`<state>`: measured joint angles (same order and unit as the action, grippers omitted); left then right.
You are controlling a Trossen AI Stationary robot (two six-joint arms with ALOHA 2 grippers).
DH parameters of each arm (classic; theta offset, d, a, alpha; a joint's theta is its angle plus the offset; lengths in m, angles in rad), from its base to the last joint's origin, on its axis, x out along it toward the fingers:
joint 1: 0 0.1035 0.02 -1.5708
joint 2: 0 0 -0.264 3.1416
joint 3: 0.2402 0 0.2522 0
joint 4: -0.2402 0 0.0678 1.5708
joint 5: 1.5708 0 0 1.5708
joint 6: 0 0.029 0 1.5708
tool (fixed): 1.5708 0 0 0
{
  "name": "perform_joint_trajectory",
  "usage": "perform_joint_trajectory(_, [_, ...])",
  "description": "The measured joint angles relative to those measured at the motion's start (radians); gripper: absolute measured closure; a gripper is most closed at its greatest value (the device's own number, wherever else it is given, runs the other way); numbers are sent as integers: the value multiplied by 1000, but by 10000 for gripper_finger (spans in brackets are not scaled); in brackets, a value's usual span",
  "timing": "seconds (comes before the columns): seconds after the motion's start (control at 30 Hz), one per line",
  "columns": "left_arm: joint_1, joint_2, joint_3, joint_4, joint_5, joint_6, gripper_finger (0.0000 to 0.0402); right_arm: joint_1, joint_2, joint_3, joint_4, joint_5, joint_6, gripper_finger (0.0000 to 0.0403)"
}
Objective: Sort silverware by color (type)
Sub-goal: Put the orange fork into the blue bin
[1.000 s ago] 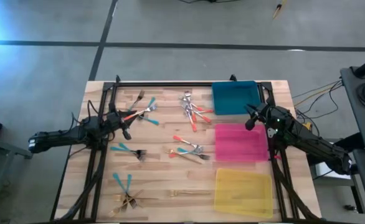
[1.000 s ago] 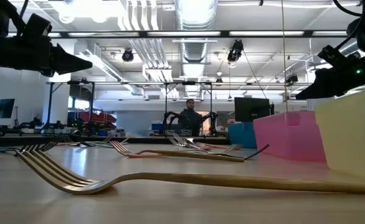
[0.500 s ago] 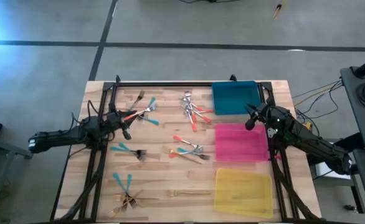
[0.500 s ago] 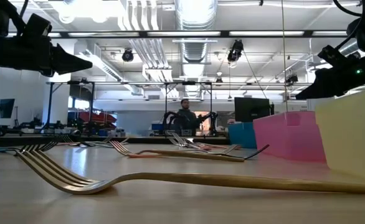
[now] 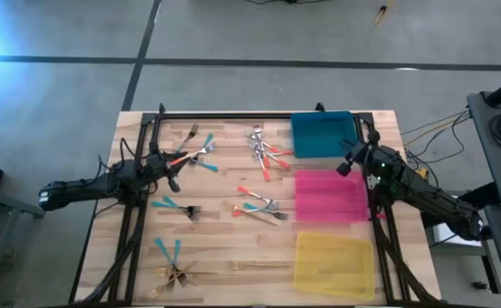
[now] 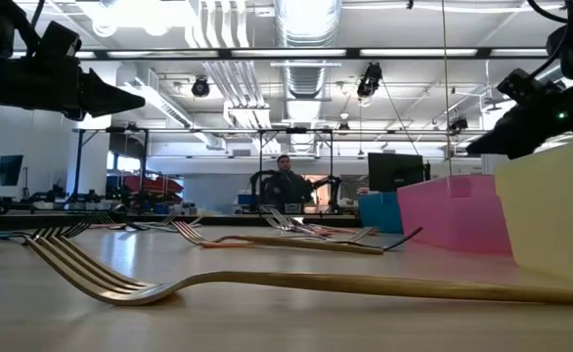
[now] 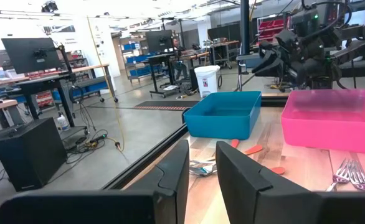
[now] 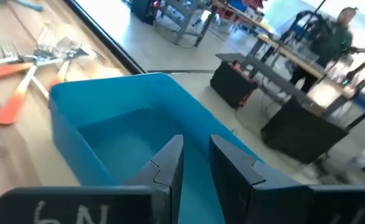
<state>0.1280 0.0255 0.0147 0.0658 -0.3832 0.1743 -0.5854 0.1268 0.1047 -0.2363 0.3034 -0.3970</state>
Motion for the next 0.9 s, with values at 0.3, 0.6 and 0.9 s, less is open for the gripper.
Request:
perform_joint_trajectory(0.3, [0, 0, 0, 0, 0, 0, 337, 0, 0, 0, 158, -192, 542, 335])
perform_joint_trajectory(0.6, [0, 0, 0, 0, 0, 0, 337, 0, 0, 0, 430, -199, 820, 335])
perform_joint_trajectory(0.9, [0, 0, 0, 0, 0, 0, 337, 0, 1, 0, 426, -200, 959, 335])
